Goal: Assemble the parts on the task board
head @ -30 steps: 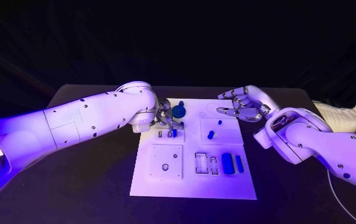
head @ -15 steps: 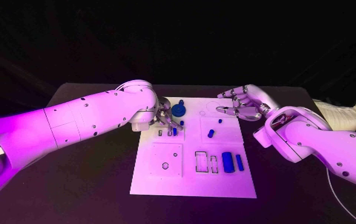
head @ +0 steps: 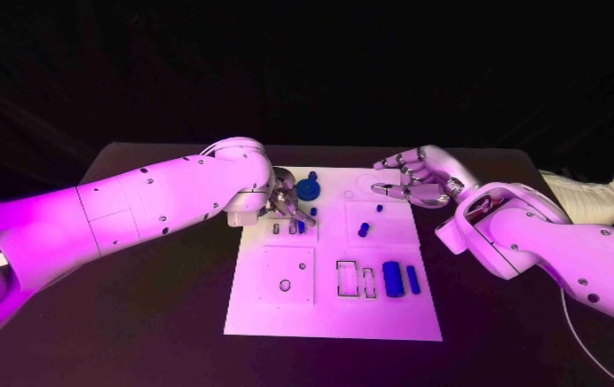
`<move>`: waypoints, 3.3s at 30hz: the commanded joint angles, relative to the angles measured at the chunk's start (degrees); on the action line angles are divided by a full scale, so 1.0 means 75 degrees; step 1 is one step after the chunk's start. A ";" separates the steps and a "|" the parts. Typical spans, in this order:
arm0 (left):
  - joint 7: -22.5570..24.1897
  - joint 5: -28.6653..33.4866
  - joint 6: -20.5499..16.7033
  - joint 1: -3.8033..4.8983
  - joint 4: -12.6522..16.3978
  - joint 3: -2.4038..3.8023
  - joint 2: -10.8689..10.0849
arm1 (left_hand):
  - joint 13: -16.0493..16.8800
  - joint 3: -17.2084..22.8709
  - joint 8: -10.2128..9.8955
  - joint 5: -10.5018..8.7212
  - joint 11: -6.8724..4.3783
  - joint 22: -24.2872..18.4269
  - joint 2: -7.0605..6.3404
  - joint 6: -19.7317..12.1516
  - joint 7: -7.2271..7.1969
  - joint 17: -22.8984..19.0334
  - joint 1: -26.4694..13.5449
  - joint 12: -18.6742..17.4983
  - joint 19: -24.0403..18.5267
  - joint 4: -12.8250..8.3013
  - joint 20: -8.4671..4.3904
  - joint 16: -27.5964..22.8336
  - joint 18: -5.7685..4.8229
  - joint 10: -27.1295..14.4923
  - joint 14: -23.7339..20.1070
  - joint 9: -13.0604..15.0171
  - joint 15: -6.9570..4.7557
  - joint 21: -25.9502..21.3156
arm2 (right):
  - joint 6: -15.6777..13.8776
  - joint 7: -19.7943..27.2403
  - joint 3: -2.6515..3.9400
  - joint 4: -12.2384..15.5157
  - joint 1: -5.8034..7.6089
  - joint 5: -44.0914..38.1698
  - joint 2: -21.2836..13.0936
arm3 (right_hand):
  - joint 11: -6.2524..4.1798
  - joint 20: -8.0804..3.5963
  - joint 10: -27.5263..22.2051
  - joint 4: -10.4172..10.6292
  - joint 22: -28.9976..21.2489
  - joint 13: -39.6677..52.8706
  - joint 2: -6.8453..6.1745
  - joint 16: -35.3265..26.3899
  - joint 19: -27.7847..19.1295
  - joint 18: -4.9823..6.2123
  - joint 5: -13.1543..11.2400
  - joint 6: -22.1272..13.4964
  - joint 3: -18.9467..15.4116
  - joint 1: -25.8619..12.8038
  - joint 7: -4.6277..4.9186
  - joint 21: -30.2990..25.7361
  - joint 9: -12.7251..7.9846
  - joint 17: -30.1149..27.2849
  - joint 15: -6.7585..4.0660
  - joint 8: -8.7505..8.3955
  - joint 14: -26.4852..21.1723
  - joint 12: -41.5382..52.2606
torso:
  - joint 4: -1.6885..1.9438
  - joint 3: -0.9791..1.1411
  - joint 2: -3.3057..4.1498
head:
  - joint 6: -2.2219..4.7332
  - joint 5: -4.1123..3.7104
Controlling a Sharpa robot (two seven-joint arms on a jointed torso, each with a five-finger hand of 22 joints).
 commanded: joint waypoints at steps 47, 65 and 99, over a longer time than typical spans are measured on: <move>0.0516 0.0231 -0.2284 -0.0170 0.0940 -0.0019 -0.0700 | -0.0095 0.6457 -0.0267 0.0339 0.0006 0.0177 -0.1706 -0.0325 0.0039 0.2013 0.1086 -0.0242 0.0053 -0.0933 0.0023 0.0023 -0.0108 0.0076 0.0792 0.0871 -0.0028 0.0025 | 0.0267 0.0071 -0.0002 -0.0068 -0.0027 0.0117 0.0060 | 0.0010 -0.0027 -0.0009 0.0049 -0.0025 -0.0019 0.0068 -0.0061 -0.0053 0.0084 -0.0057 0.0057 -0.0064 -0.0069 0.0017 -0.0049 0.0010 0.1194 -0.0033 -0.0014 0.0607 -0.0012 | 0.0023 0.0023 -0.0008 | -0.0099 0.0000; 0.0602 -0.1295 -0.3806 -0.0833 0.1647 -0.0030 -0.1184 | 0.0117 0.6612 -0.0227 0.0303 -0.0026 0.0381 -0.1781 -0.0239 0.0003 0.2013 0.0980 -0.0041 0.0180 -0.0958 0.0002 0.0023 -0.0152 0.0235 0.0792 0.0936 -0.0054 0.0141 | 0.0258 0.0074 -0.0005 -0.0050 -0.0027 0.0142 -0.0049 | 0.0010 -0.0027 -0.0012 0.0062 -0.0024 -0.0026 0.0076 -0.0061 -0.0052 0.0083 -0.0061 0.0061 -0.0073 -0.0088 0.0017 -0.0049 0.0010 0.1195 -0.0033 -0.0013 0.0607 -0.0018 | 0.0120 0.0120 -0.0054 | -0.0151 0.0000; 0.0498 -0.1721 -0.3352 -0.1092 0.1462 -0.0031 -0.1004 | 0.0183 0.6647 -0.0214 -0.0021 -0.0063 0.0415 -0.1959 -0.0137 -0.0050 0.2013 0.0797 0.0019 0.0195 -0.0934 -0.0025 0.0023 -0.0157 0.0285 0.0792 0.0994 -0.0081 0.0151 | 0.0306 0.0102 -0.0007 -0.0046 -0.0030 0.0181 -0.0046 | 0.0010 -0.0027 -0.0016 0.0091 -0.0043 -0.0038 0.0105 -0.0069 -0.0063 0.0087 -0.0062 0.0066 -0.0087 -0.0124 0.0016 -0.0061 0.0010 0.1183 -0.0033 -0.0014 0.0605 -0.0024 | 0.0114 0.0108 -0.0040 | -0.0218 -0.0021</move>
